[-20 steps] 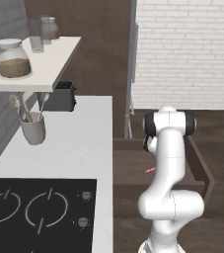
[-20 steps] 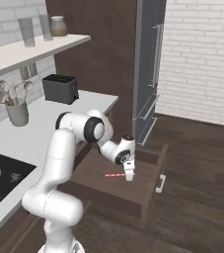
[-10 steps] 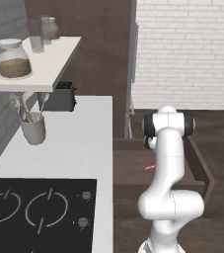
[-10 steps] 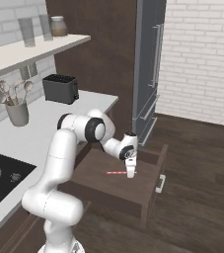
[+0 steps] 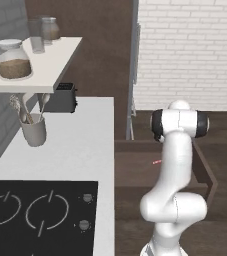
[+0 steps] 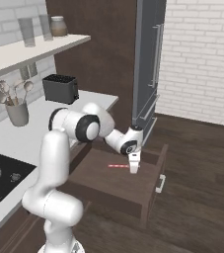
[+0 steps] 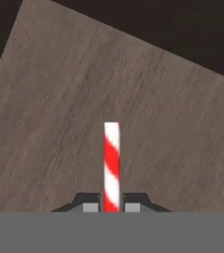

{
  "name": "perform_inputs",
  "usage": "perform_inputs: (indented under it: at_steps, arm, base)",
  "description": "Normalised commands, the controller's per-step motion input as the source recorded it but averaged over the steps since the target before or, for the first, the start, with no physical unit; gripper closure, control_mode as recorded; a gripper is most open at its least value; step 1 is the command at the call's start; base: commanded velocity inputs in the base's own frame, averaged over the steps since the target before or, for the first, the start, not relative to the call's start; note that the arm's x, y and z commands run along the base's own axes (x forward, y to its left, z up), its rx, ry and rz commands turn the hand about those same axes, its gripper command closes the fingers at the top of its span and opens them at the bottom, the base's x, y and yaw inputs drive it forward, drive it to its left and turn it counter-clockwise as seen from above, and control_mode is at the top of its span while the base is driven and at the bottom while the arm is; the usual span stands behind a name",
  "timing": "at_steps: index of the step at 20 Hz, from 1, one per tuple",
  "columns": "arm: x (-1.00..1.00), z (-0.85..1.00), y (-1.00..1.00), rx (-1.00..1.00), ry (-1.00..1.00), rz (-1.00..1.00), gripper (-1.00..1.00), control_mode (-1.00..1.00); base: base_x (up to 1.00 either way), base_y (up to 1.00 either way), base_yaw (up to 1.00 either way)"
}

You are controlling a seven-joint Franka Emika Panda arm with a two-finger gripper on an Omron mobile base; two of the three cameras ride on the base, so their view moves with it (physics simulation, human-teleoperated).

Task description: Take a straw from the drawer in front and place it inside the glass cup on the dining counter.

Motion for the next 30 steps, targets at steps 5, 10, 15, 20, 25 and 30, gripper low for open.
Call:
perform_inputs:
  at_steps: [5, 10, 15, 20, 25, 30]
  arm:
    - [-0.35, 1.00, 0.00, 0.00, -0.25, 0.03, 1.00, -1.00]
    - [-0.05, 1.00, 0.17, 0.00, -0.14, 0.15, 1.00, -1.00]
    - [0.00, 1.00, 0.24, -0.02, -0.09, 0.22, 1.00, -1.00]
    - [-0.07, 1.00, 0.39, -0.10, -0.05, 0.29, 1.00, -1.00]
    - [-0.28, 1.00, 0.36, -0.18, -0.08, 0.34, 1.00, -1.00]
    - [-0.46, 1.00, 0.28, -0.23, -0.12, 0.39, 1.00, -1.00]
  base:
    - [0.00, 0.00, 0.00]
    - [0.00, 0.00, 0.00]
    - [0.00, 0.00, 0.00]
    - [0.00, 0.00, 0.00]
    - [0.00, 0.00, 0.00]
    - [0.00, 0.00, 0.00]
